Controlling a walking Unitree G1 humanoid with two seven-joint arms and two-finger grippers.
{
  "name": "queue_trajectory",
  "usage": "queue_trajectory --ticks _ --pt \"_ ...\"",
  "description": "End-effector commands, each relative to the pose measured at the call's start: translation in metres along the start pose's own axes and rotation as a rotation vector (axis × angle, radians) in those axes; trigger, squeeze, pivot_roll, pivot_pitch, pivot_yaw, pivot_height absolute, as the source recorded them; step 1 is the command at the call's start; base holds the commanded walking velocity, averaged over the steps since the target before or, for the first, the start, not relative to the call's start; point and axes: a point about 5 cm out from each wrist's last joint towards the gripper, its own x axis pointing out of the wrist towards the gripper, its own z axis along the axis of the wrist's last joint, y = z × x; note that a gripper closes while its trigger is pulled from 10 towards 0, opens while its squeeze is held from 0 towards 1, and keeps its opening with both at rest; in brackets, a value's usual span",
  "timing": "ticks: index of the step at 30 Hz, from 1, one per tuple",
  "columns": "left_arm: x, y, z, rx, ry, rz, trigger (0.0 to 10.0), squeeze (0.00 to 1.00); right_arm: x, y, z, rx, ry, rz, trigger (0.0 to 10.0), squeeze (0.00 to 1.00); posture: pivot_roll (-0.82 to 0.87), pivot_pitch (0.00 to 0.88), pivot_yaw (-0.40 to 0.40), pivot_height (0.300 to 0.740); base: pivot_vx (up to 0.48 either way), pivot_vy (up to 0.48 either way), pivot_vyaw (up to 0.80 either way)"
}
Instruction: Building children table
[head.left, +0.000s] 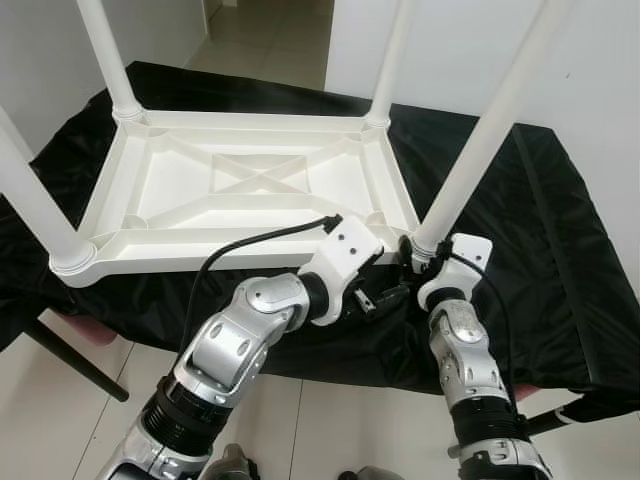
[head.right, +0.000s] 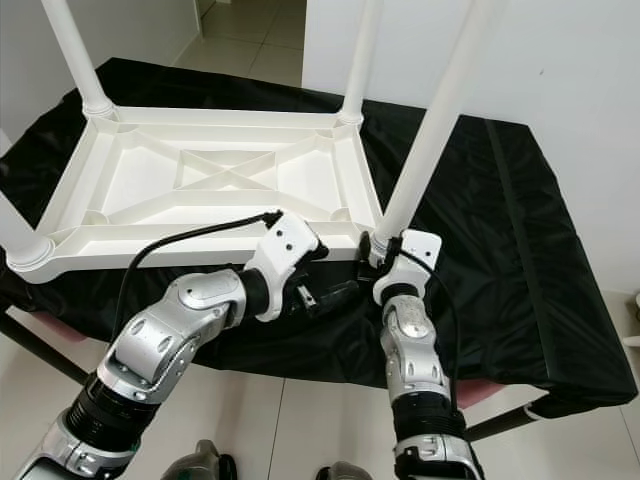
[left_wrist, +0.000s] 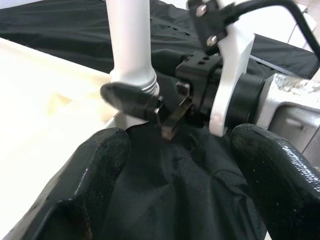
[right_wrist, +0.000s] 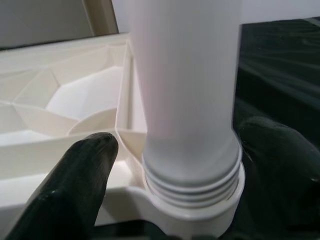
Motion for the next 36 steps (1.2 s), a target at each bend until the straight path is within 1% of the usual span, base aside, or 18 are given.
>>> queue_trajectory --ticks 1,3,4,5,6,8,9,10,11,12,13,14,17,20,22,26,30,36 --pt "0.002 0.001 0.002 0.013 -0.005 0.005 10.0 0.0 -0.001 -0.003 -0.003 0.016 0.004 0.011 10.0 1.0 0.05 0.0 -0.05 0.74 0.0 0.0 0.0" --pt "0.002 0.002 0.003 0.015 -0.007 0.009 10.0 0.0 0.001 -0.012 0.0 -0.02 -0.023 0.061 10.0 1.0 0.05 0.0 -0.048 0.74 0.0 0.0 0.0" --pt "0.002 0.002 0.003 0.015 -0.007 0.009 10.0 0.0 0.001 -0.012 0.0 -0.02 -0.023 0.061 10.0 1.0 0.05 0.0 -0.048 0.74 0.0 0.0 0.0" --pt "0.001 0.003 0.003 0.015 -0.008 0.012 10.0 0.0 0.003 -0.017 0.001 -0.029 -0.03 0.088 10.0 1.0 0.05 0.0 -0.048 0.74 0.0 0.0 0.0" --pt "0.001 0.003 0.003 0.015 -0.008 0.012 10.0 0.0 0.003 -0.017 0.001 -0.029 -0.03 0.088 10.0 1.0 0.05 0.0 -0.048 0.74 0.0 0.0 0.0" --pt "0.001 0.004 0.004 0.014 -0.009 0.014 10.0 0.0 0.008 -0.031 0.001 -0.066 -0.014 0.118 10.0 1.0 0.05 0.001 -0.045 0.74 0.0 0.0 0.0" --pt "0.001 0.004 0.004 0.014 -0.009 0.014 10.0 0.0 0.008 -0.031 0.001 -0.066 -0.014 0.118 10.0 1.0 0.05 0.001 -0.045 0.74 0.0 0.0 0.0" --pt "0.001 0.004 0.004 0.014 -0.008 0.014 10.0 0.0 0.01 -0.038 0.0 -0.095 0.002 0.116 10.0 0.44 0.05 0.001 -0.045 0.74 0.0 0.0 0.0" --pt "0.001 0.004 0.004 0.014 -0.008 0.014 10.0 0.0 0.01 -0.038 0.0 -0.095 0.002 0.116 10.0 0.44 0.05 0.001 -0.045 0.74 0.0 0.0 0.0" --pt "0.0 0.004 0.003 0.013 -0.006 0.015 10.0 0.0 0.015 -0.048 -0.001 -0.125 0.031 0.12 10.0 0.0 0.06 0.004 -0.045 0.74 0.0 0.0 0.0" --pt "0.0 0.004 0.003 0.013 -0.006 0.015 10.0 0.0 0.015 -0.048 -0.001 -0.125 0.031 0.12 10.0 0.0 0.06 0.004 -0.045 0.74 0.0 0.0 0.0" --pt "0.0 0.005 0.003 0.014 -0.005 0.016 10.0 0.0 0.019 -0.05 0.0 -0.124 0.043 0.174 10.0 0.0 0.05 0.005 -0.042 0.74 0.0 0.0 0.0" --pt "0.001 0.005 0.003 0.015 -0.005 0.017 10.0 0.0 0.021 -0.049 0.001 -0.12 0.043 0.207 10.0 0.0 0.06 0.004 -0.043 0.74 0.0 0.0 0.0" --pt "0.001 0.006 0.003 0.016 -0.005 0.018 10.0 0.0 0.024 -0.047 0.002 -0.117 0.05 0.268 10.0 0.0 0.06 0.004 -0.043 0.74 0.0 0.0 0.0" --pt "0.001 0.007 0.004 0.019 -0.009 0.023 10.0 0.0 0.029 -0.042 0.006 -0.095 0.03 0.356 10.0 0.0 0.06 0.001 -0.047 0.74 0.0 0.0 0.0" --pt "0.001 0.007 0.005 0.019 -0.012 0.025 10.0 0.0 0.034 -0.04 0.01 -0.071 0.027 0.429 10.0 0.0 0.06 0.001 -0.049 0.74 0.0 0.0 0.0" --pt "0.001 0.007 0.006 0.017 -0.015 0.027 10.0 0.0 0.039 -0.04 0.014 -0.059 0.036 0.464 10.0 0.0 0.07 0.002 -0.048 0.74 0.0 0.0 0.0" --pt "0.001 0.007 0.006 0.016 -0.017 0.028 10.0 0.0 0.044 -0.043 0.018 -0.068 0.047 0.461 10.0 0.0 0.07 0.001 -0.047 0.74 0.0 0.0 0.0"
